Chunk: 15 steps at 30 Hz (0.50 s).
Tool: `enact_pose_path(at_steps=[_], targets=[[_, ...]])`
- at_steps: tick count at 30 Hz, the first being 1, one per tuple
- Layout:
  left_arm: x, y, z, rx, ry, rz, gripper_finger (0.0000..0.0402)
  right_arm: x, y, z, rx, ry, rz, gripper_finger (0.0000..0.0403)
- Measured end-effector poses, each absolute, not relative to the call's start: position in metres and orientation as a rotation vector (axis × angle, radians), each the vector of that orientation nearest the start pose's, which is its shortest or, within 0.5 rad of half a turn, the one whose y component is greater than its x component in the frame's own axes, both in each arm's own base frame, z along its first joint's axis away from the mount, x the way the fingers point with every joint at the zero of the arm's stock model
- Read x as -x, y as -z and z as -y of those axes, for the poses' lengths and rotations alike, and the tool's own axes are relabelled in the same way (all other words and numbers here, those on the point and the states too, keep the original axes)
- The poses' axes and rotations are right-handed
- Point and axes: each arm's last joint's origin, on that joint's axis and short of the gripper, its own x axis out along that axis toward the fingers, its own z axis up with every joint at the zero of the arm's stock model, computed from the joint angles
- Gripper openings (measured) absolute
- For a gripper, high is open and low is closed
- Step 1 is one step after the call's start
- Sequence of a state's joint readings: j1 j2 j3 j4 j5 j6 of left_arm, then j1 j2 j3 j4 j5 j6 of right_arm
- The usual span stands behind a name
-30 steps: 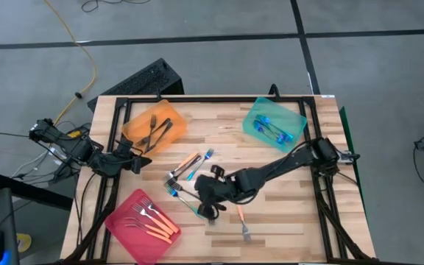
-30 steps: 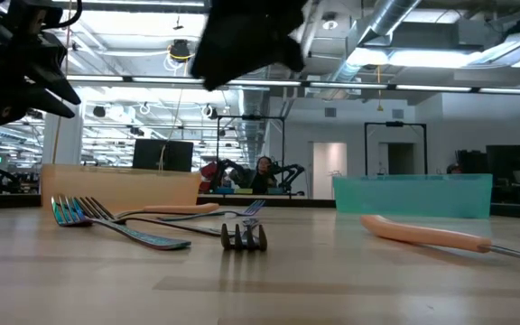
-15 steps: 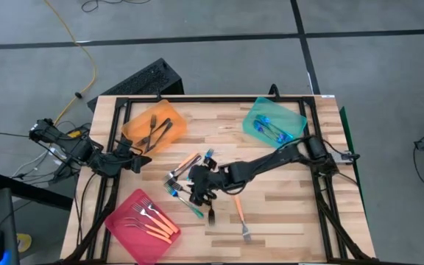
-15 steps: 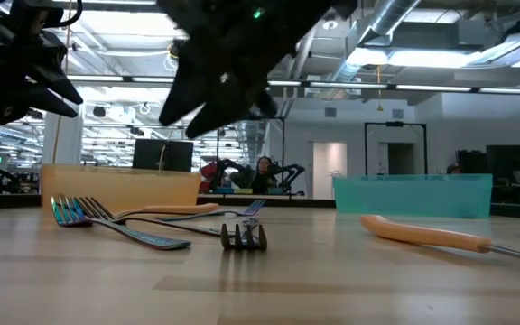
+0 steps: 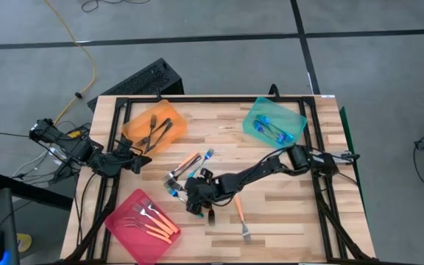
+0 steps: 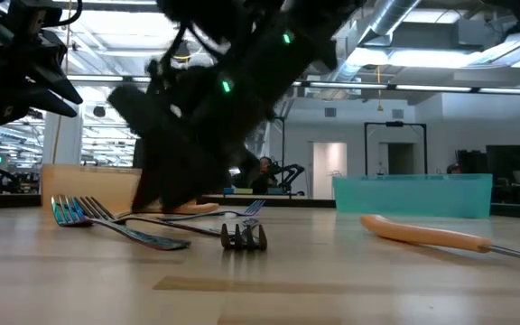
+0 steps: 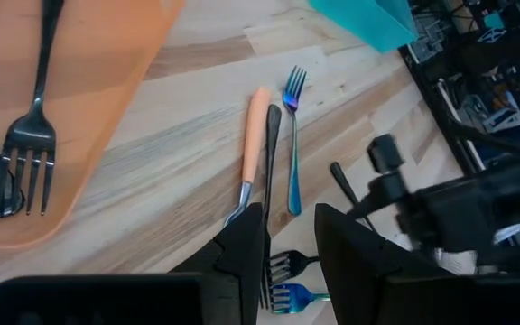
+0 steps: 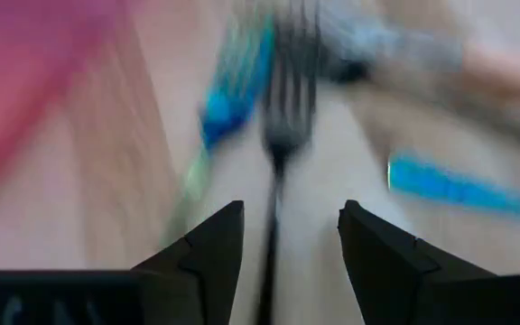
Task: Sort silverware by color (type)
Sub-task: Put the black fork into the orange bin
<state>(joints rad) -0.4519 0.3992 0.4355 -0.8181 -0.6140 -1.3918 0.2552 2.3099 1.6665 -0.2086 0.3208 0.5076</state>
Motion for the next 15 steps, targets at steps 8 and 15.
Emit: enact_pose_path(at_steps=[8, 15], targets=[[-0.083, -0.21, 0.022, 0.936, -0.569, -0.434, 0.0087, -0.477, -0.112, -0.121, -0.29, 0.334, -0.793, 0.0192], [-0.083, -0.21, 0.022, 0.936, -0.569, -0.435, 0.0087, -0.474, -0.111, -0.115, -0.299, 0.378, -0.83, 0.0124]])
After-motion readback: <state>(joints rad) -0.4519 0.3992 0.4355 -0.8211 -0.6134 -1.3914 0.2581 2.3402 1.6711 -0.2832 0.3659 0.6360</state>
